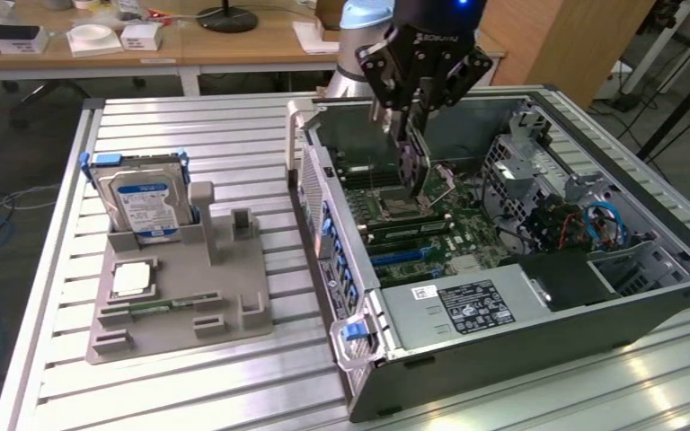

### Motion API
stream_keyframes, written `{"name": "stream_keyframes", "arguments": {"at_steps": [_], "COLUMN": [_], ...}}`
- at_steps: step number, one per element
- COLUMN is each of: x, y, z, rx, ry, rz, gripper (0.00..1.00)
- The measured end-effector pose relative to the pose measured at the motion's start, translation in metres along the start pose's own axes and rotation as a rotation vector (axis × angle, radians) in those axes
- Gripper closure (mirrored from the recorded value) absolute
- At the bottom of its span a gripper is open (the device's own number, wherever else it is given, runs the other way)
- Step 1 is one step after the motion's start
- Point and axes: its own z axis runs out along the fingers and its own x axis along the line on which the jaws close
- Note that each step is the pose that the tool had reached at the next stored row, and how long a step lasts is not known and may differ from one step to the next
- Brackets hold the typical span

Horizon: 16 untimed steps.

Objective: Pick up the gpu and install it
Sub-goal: 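Pick up the gpu and move the gpu toward the slot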

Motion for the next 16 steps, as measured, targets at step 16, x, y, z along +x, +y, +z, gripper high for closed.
{"name": "stream_keyframes", "arguments": {"at_steps": [16], "x": [-0.047], "y": [0.0037], "z": [0.0017], "rx": [-0.0027], "ry": [0.0017], "rz": [-0.050], "gripper": [0.74]}}
